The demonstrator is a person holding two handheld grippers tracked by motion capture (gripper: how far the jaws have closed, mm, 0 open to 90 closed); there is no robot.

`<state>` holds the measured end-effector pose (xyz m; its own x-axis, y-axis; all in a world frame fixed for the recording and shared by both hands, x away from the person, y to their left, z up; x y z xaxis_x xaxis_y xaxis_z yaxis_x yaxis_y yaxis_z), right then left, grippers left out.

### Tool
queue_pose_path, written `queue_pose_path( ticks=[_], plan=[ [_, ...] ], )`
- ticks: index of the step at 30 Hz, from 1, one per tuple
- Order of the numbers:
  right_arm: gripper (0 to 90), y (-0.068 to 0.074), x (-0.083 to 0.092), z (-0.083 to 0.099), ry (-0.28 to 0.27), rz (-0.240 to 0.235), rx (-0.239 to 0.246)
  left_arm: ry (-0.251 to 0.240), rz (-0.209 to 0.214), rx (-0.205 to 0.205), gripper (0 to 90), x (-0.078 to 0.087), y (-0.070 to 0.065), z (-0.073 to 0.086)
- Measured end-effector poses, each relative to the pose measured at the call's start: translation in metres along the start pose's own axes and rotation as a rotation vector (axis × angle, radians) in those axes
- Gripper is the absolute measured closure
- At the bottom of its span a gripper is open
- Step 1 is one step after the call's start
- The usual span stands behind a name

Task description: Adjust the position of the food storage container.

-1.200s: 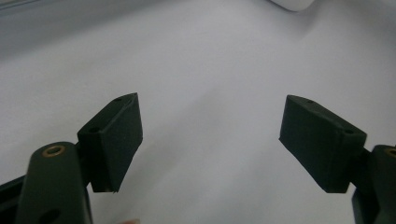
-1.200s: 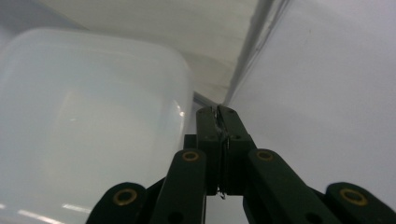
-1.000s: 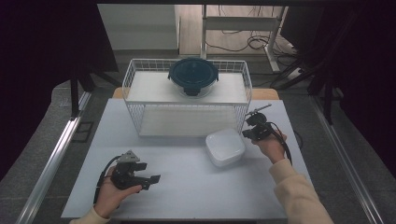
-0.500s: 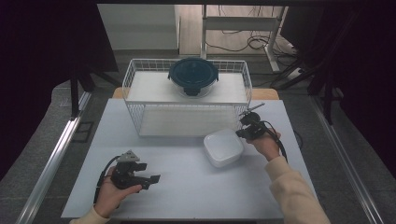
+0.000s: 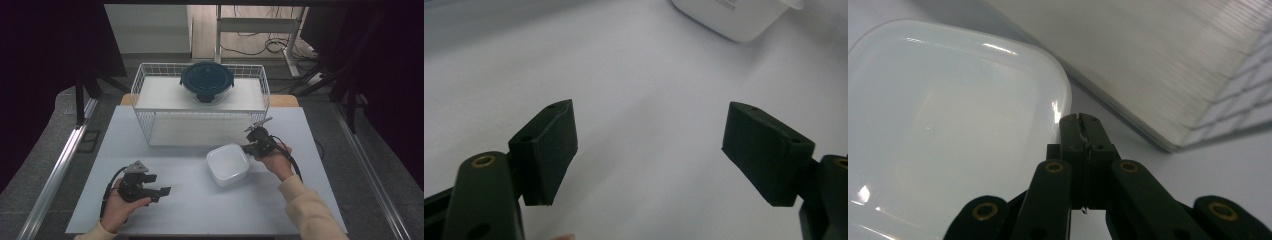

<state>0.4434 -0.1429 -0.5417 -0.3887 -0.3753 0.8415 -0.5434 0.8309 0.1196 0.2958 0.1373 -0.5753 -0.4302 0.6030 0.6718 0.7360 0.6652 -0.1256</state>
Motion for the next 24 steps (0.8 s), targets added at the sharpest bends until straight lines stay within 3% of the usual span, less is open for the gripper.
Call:
queue_pose_path(
  ticks=[13,24],
  plan=[
    [89.3,0.032,-0.012,-0.011,0.009,-0.022,0.094,-0.010,-0.004,0.007,21.5,0.003,0.003,0.000],
    [89.3,0.079,-0.024,-0.015,0.023,-0.086,0.200,-0.026,-0.014,0.015,21.5,0.008,0.007,-0.001]
  ],
)
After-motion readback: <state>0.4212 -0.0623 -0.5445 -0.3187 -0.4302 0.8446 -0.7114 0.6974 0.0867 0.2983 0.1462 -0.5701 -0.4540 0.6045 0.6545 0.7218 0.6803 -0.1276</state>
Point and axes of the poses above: each handheld gripper's, and its own axes: x roughly backward along the jaws, z roughly out of its underside, y roughly to its left, the point moved 10 cm from there along -x, roughly forward along the jaws, and after that the axes turned 14 degrees about -x, right-handed, at the moved point
